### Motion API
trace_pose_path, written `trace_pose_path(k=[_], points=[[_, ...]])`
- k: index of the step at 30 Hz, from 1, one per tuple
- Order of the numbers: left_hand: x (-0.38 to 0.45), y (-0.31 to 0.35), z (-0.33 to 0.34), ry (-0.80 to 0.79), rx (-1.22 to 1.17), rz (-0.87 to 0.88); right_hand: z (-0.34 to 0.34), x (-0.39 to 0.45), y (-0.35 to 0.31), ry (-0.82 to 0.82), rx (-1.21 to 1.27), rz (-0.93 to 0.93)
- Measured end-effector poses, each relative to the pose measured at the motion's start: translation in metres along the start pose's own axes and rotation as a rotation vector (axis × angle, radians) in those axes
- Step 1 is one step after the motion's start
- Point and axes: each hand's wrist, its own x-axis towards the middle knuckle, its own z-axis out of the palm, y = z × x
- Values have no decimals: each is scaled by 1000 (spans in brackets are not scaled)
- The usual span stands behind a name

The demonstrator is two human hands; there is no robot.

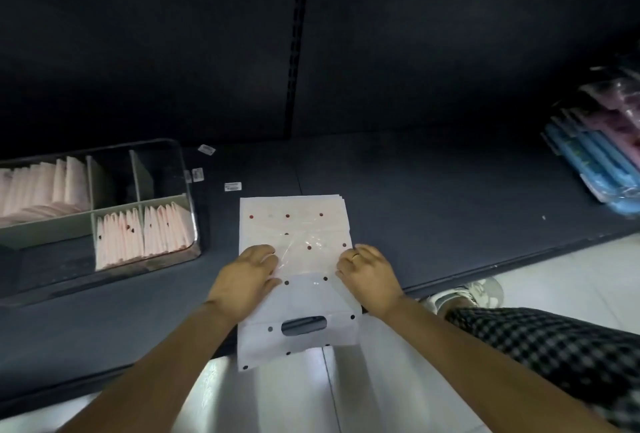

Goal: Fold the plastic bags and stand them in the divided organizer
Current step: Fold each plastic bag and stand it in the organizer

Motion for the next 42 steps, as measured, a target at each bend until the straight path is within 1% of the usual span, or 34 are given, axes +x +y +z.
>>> trace_pose_path(k=[2, 4, 7, 9, 12, 13, 16, 20, 22, 24, 26, 27, 28, 29, 31, 32, 33, 34, 35, 37, 38, 42], points=[[4, -1, -1, 7, 58, 41, -2, 7, 3, 24, -66, -71], [5, -1, -1, 22, 61, 56, -5, 12, 4, 56, -98, -130], [6, -4, 0, 7, 12, 47, -18, 16, 6, 62, 2, -122], [7, -8, -4, 1, -51, 21, -22, 16, 12, 18, 170, -108], [4, -14, -16, 70, -274, -71, -32, 11, 23, -218, 529, -13], [2, -16, -21, 65, -371, -112, -34, 9, 26, -260, 660, 22], [0, -22, -30, -8, -603, -186, -36, 7, 33, -307, 959, 127], [5, -25, -30, -6, -704, -271, -30, 13, 39, -341, 1208, 348], [11, -24, -26, 19, -712, -332, -19, 16, 39, -306, 1245, 493], [18, -20, -25, 51, -714, -420, -8, 16, 37, -284, 1202, 638], [24, -14, -25, 104, -672, -495, 0, 16, 33, -284, 1135, 724], [25, -9, -25, 173, -596, -508, 3, 17, 33, -278, 1104, 747], [25, -4, -25, 269, -481, -493, 4, 18, 32, -275, 1081, 764], [24, 1, -24, 345, -351, -442, 5, 18, 32, -276, 1062, 776], [21, 16, -19, 418, -184, -235, 7, 20, 32, -283, 1042, 790], [19, 23, -14, 406, -135, -105, 7, 20, 32, -286, 1034, 793], [17, 31, -6, 347, -89, 25, 8, 20, 32, -288, 1022, 792], [15, 39, 2, 229, -37, 119, 8, 21, 32, -289, 1012, 791], [13, 45, 12, 88, 27, 158, 9, 21, 32, -288, 1006, 791], [12, 48, 31, -127, 144, 122, 9, 21, 31, -285, 1001, 795], [11, 48, 36, -179, 179, 96, 9, 21, 31, -283, 1002, 799], [14, 41, 39, -245, 171, 105, 6, 19, 26, -276, 986, 835]])
